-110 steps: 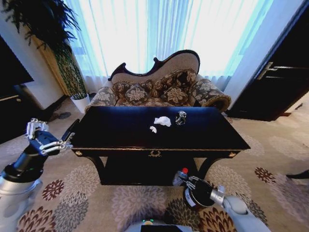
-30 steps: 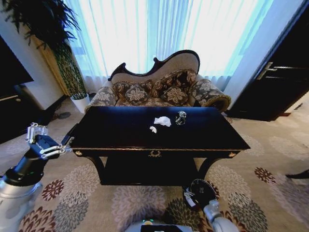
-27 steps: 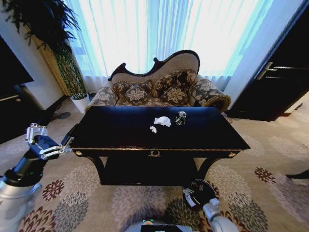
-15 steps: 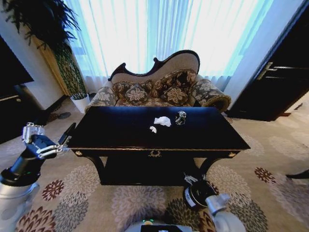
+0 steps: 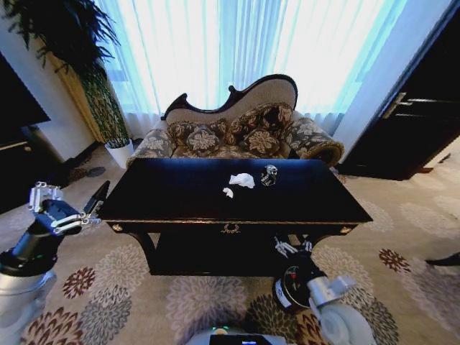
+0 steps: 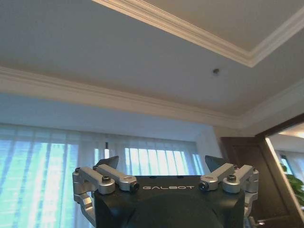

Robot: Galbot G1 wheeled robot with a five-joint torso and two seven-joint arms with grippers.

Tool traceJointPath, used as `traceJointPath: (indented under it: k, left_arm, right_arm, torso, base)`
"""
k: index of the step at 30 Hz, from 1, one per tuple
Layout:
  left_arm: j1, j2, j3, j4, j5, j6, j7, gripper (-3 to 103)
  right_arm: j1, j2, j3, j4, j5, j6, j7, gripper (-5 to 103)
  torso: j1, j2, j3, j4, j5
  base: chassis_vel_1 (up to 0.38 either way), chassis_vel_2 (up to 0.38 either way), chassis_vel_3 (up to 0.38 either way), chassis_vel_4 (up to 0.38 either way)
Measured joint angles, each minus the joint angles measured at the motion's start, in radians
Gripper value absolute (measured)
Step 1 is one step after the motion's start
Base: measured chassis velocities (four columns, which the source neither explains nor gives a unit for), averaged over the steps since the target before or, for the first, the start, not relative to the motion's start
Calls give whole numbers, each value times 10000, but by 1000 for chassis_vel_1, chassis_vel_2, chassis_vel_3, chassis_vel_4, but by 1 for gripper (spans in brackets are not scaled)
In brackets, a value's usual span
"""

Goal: Move to the front of the table and place the trash on the table into the trash bin.

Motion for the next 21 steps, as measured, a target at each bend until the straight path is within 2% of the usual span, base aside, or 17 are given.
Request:
traceJointPath:
  k: [2,3,6,8,12,17,21]
  left_arm:
    - [84,-96,-222,23,-56,-19,-225,100]
    - [84,-96,-222,23,-56,-19,-225,100]
    - [223,-183,-537,79,-139,-103,-401,100]
    - [247,-196,-591,77,-164,-119,-418,100]
    - [200,-153,-571,-197,-214,-2,-594,100]
    - [43,62,-440,-323,-255,195,-735,100]
    - [-39,266,-430,-220,-294,200,-753,100]
  right_arm:
    - [243,-444,-15,159,131,120,223,100]
    - [243,-444,-15,159,131,120,223,100]
    - [929,-1290,-230,373,445,400,695,100]
    - [1200,-1465,-353,404,436,484,892,100]
    - [2219,-1690,-807,496,-322,147,1542,100]
    - [2552,-1812,-853,349,-1057,-319,1787,100]
    - [2916,-2307,-945,-302,-1637,-451,1914,100]
  torso:
    - [0,0,1,0,0]
    - [0,0,1,0,0]
    - [0,0,1,0,0]
    - [0,0,1,1,-1]
    - [1,-1,1,3,0]
    - [0,0,1,-2,0]
    - [1,-1,1,-1,1]
  base:
    - [0,0,0,0]
    - [0,0,0,0]
    - [0,0,0,0]
    - [0,0,0,0]
    - [0,0,0,0]
    - [0,0,0,0]
    - [0,0,0,0]
